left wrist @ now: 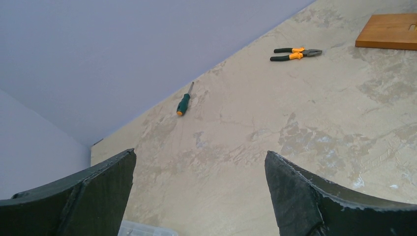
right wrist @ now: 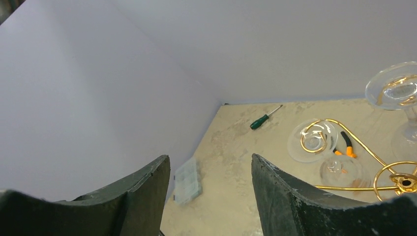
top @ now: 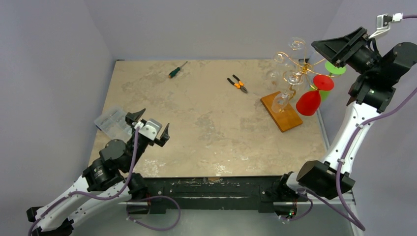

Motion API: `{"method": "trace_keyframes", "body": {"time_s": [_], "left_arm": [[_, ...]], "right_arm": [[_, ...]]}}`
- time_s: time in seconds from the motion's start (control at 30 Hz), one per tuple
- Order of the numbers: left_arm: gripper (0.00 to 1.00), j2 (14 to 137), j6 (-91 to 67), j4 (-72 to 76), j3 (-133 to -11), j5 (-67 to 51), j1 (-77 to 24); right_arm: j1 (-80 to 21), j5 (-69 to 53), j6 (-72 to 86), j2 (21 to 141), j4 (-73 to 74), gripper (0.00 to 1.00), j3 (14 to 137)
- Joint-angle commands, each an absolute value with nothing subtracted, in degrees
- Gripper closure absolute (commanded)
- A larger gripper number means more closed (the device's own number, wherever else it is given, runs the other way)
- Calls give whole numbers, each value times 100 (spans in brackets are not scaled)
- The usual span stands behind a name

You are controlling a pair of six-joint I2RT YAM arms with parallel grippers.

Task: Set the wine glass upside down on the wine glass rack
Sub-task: Reset both arms

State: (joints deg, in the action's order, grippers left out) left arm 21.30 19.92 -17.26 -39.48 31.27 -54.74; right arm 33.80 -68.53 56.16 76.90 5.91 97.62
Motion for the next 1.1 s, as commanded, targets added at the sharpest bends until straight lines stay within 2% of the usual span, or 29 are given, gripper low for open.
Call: {"method": "trace_keyframes", "body": {"time_s": [0.0,0.17,0.57,0.83,1.07], "left_arm": [[0,2097,1821,-1529,-3981,3017,-5424],[0,2101,1792,-1548,-3999,2987,-5391],[0,2180,1519,-1646,-4091,2617,-5021],[0,2593,843,-1855,-4321,1864,-4221],[0,2839,717,-1982,-4359,1805,-3841]], "right_arm": [[3401,-7121,5678,7454,158,39,10013],[3264,-7200,5751,7314,32,37,10065],[1998,-7416,5333,6736,26,35,9874],[857,-7126,3284,6404,1822,32,9862],[-383,-6228,1196,6314,3441,32,9647]]}}
